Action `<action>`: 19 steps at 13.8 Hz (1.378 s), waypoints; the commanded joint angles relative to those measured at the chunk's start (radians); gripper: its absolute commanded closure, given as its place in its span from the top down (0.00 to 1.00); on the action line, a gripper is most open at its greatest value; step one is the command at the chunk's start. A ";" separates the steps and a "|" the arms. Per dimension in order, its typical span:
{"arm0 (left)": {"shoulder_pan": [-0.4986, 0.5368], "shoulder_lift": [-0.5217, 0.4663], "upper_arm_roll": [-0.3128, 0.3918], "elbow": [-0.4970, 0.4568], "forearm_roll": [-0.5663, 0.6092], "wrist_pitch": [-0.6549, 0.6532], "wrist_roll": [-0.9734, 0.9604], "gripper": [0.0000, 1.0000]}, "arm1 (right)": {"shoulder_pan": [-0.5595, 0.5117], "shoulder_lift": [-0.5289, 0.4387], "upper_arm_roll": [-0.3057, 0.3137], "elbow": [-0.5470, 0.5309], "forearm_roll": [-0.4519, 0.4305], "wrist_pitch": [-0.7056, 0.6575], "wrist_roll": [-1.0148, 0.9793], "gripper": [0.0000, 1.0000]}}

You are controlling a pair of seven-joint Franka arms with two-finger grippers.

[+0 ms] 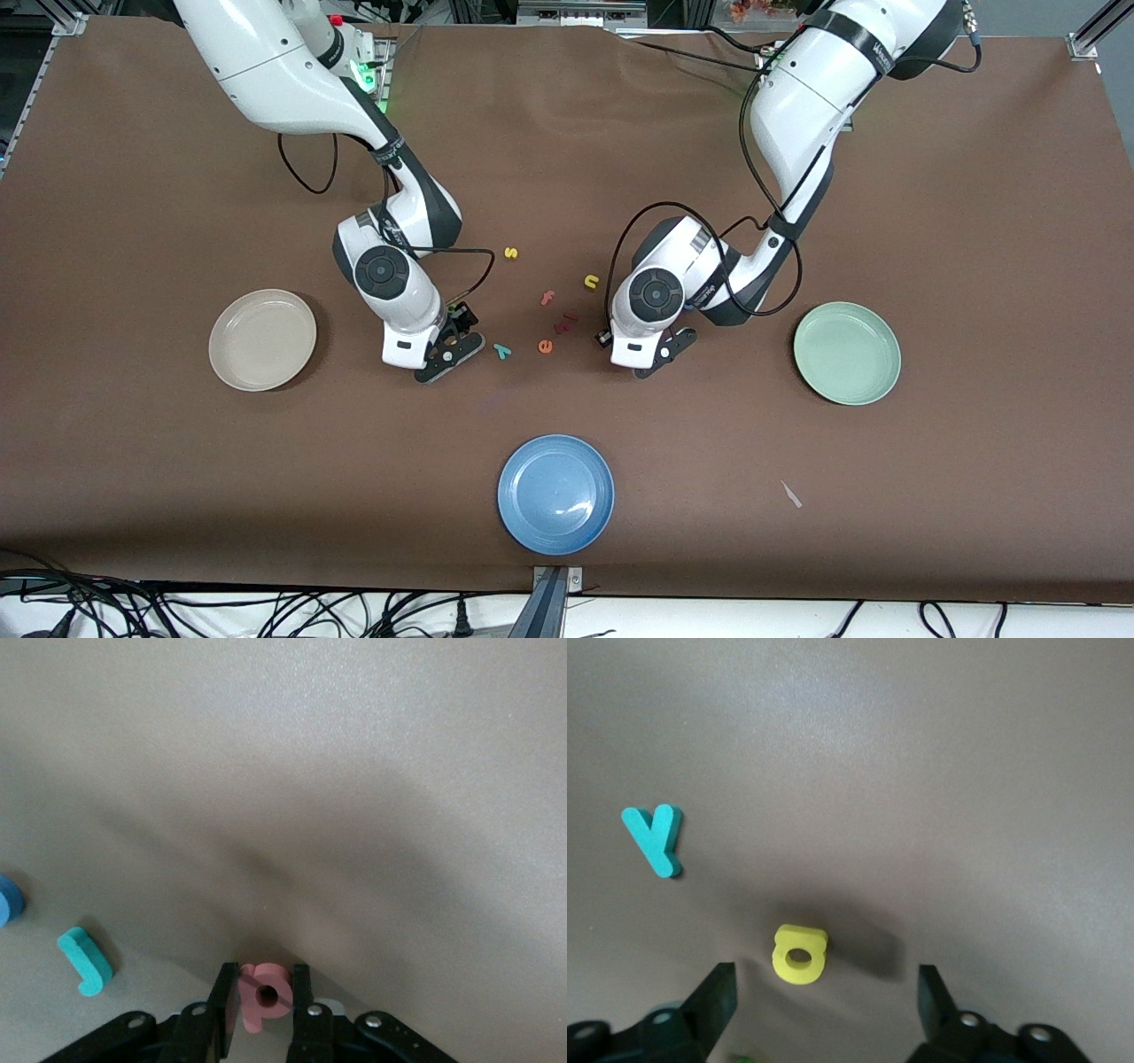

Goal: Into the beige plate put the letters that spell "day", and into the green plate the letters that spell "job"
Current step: 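Set the pink p and yellow a onto the green and white plates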

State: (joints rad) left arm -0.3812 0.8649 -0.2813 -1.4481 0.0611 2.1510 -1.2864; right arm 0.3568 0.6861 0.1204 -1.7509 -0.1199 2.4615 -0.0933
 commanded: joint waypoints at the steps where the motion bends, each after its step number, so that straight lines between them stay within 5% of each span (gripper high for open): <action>1: -0.005 0.011 0.005 0.029 0.020 -0.023 -0.004 0.00 | 0.002 0.030 0.004 0.045 -0.014 0.004 -0.011 0.85; 8: 0.120 -0.158 0.004 0.031 0.023 -0.339 0.253 0.00 | 0.025 0.062 0.002 0.076 -0.017 0.004 -0.019 0.81; 13: 0.293 -0.201 0.008 0.012 0.025 -0.479 0.618 0.00 | 0.021 0.062 0.001 0.076 -0.023 0.004 -0.022 0.61; 19: 0.498 -0.190 0.007 -0.002 0.054 -0.497 1.123 0.00 | 0.019 0.062 0.002 0.073 -0.018 0.001 -0.003 0.33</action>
State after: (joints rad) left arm 0.0600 0.6899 -0.2610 -1.4233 0.0863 1.6602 -0.3188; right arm 0.3795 0.7320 0.1149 -1.6903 -0.1291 2.4621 -0.1007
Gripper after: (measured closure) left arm 0.718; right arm 0.568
